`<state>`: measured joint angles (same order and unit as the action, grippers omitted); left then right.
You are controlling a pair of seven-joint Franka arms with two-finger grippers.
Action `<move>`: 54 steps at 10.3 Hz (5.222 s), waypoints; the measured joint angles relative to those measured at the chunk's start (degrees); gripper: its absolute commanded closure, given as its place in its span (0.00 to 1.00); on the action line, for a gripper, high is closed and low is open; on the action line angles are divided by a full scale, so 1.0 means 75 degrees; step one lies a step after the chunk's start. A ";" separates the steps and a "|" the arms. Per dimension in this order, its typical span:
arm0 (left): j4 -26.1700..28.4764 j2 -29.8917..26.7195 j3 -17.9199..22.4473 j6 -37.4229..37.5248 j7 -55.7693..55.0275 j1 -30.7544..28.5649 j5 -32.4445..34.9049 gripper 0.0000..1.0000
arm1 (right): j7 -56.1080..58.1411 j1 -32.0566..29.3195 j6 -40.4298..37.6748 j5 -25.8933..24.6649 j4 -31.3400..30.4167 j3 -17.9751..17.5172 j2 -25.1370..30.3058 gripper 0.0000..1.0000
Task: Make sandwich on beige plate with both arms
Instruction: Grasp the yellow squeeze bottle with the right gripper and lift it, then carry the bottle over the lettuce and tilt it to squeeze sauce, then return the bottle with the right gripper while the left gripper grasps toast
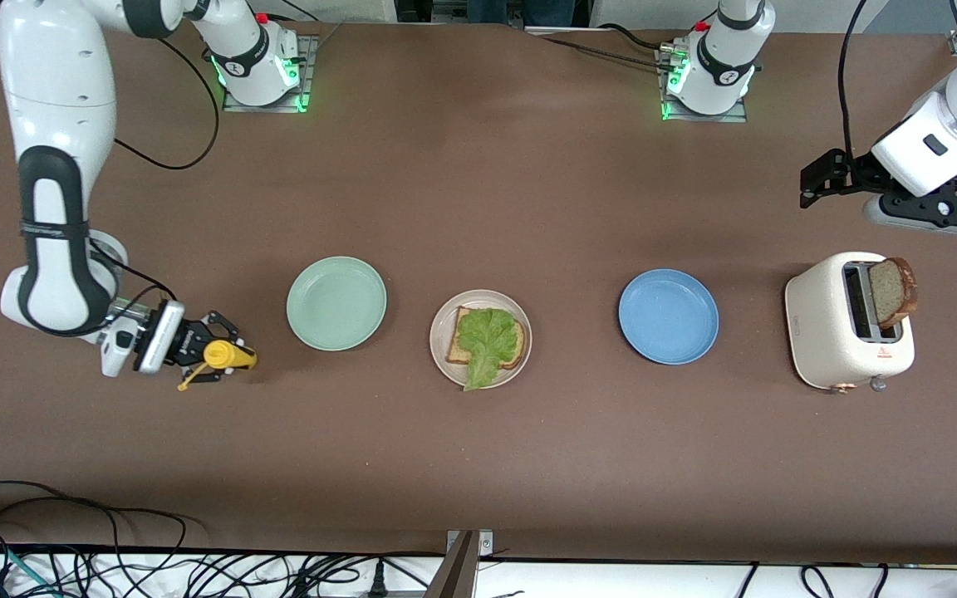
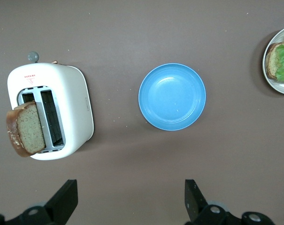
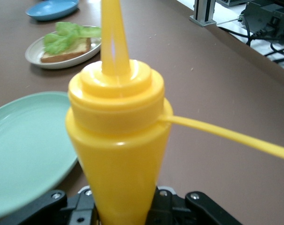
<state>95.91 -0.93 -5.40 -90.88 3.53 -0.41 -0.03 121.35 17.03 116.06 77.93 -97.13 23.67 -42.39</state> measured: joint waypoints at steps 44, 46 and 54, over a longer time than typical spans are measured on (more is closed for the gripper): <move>0.0428 0.2786 0.0091 -0.2126 0.1515 -0.2673 0.0830 1.00 | -0.7737 0.1282 -0.0289 -0.8127 0.2814 0.1015 0.0333 1.00; 0.0358 0.2755 0.0090 -0.2079 0.1515 -0.2675 0.0830 1.00 | -0.6652 0.0605 -0.0522 -0.7230 0.2060 0.1001 0.0793 1.00; -0.1560 0.2138 -0.0512 0.0774 0.1502 -0.1646 0.1156 1.00 | -0.0762 -0.1143 -0.0596 -0.3613 -0.0966 0.0954 0.1936 1.00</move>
<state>84.21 15.11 -9.24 -85.08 14.80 -12.76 8.63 115.64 8.46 111.59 50.83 -104.38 30.82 -27.87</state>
